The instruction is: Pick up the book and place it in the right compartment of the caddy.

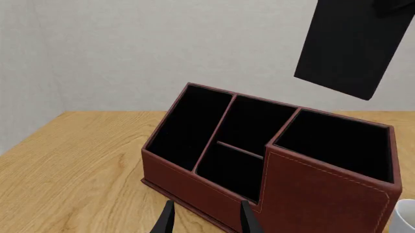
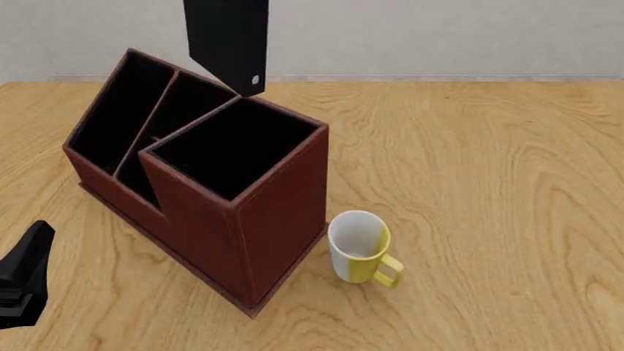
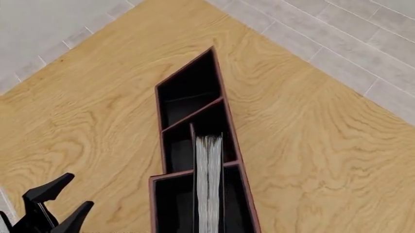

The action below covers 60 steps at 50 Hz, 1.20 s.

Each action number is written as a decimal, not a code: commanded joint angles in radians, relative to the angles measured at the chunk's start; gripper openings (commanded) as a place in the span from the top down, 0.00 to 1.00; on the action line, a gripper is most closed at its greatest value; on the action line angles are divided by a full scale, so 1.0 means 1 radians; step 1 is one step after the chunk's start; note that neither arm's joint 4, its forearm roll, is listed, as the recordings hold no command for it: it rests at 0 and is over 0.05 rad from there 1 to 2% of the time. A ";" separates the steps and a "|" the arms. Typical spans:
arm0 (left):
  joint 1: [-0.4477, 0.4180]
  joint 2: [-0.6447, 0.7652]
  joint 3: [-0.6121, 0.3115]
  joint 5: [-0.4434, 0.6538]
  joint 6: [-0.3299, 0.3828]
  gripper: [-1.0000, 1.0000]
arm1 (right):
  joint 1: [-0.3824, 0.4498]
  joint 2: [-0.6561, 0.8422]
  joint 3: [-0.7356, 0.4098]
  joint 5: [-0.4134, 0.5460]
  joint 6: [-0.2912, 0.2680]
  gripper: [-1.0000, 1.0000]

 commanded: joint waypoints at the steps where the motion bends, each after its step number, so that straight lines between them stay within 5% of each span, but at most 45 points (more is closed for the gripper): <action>1: 0.000 0.000 0.000 0.000 0.000 0.00 | 0.015 -0.016 0.031 -0.023 0.031 1.00; 26: 0.000 0.000 0.000 0.000 0.000 0.00 | 0.042 -0.110 0.289 -0.151 0.038 1.00; 60: 0.000 0.000 0.000 0.000 0.000 0.00 | 0.035 -0.149 0.404 -0.196 0.034 1.00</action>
